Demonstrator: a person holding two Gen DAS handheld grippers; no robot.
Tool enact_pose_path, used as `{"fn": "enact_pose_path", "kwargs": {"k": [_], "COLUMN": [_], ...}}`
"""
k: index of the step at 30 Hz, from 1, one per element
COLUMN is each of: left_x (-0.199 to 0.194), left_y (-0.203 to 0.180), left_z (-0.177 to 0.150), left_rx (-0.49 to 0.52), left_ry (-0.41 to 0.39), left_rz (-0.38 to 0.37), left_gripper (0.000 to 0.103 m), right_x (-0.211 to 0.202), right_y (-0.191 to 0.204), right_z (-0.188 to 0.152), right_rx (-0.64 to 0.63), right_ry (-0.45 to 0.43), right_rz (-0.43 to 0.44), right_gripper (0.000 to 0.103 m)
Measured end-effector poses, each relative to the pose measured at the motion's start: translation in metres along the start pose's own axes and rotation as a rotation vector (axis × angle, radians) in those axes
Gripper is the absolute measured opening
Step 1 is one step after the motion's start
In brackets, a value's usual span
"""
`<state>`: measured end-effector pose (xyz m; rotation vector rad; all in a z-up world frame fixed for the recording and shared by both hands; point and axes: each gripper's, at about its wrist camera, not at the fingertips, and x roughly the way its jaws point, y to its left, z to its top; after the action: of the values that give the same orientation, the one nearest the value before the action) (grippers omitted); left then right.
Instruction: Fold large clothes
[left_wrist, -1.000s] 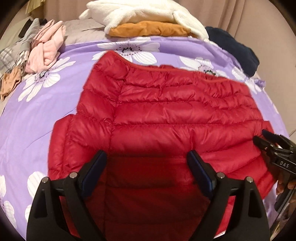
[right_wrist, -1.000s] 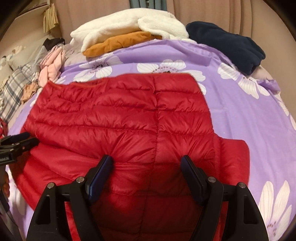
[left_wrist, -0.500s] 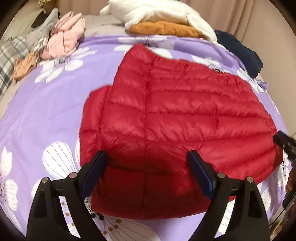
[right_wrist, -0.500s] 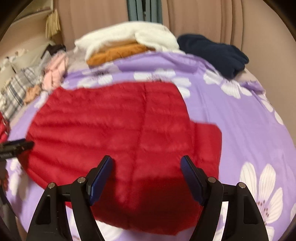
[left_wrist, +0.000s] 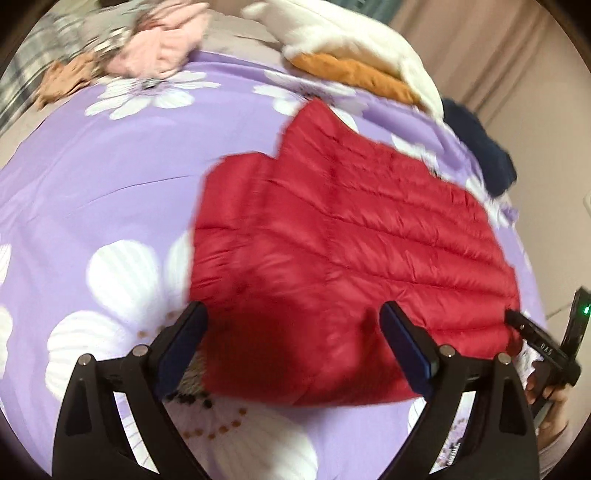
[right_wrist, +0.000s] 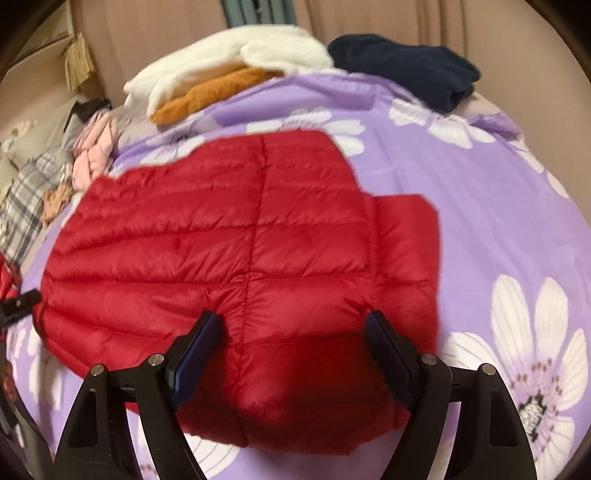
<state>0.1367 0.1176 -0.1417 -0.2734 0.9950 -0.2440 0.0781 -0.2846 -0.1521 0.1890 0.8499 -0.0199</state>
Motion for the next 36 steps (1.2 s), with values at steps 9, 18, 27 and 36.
{"fn": "enact_pose_path", "kwargs": {"k": [9,18,27,36], "left_x": [-0.017,0.011,0.046,0.057], "left_y": [0.060,0.057,0.053,0.053], "left_z": [-0.017,-0.014,0.008,0.022], "left_rx": [-0.269,-0.366,-0.406,-0.428], "left_ry": [0.023,0.085,0.124,0.130], "left_rz": [-0.154,-0.329,-0.386,-0.375], "left_gripper": [0.094,0.095,0.102,0.099], "right_x": [-0.037,-0.023,0.002,0.025], "right_y": [0.008,0.059,0.107,0.129], "right_z": [0.000,0.005,0.028,0.055], "right_rx": [0.046,-0.071,-0.153,-0.201], "right_ry": [-0.093,-0.056,-0.075,-0.076], "right_rz": [0.090,0.220,0.260,0.239], "right_gripper": [0.081,0.081,0.080,0.054]}}
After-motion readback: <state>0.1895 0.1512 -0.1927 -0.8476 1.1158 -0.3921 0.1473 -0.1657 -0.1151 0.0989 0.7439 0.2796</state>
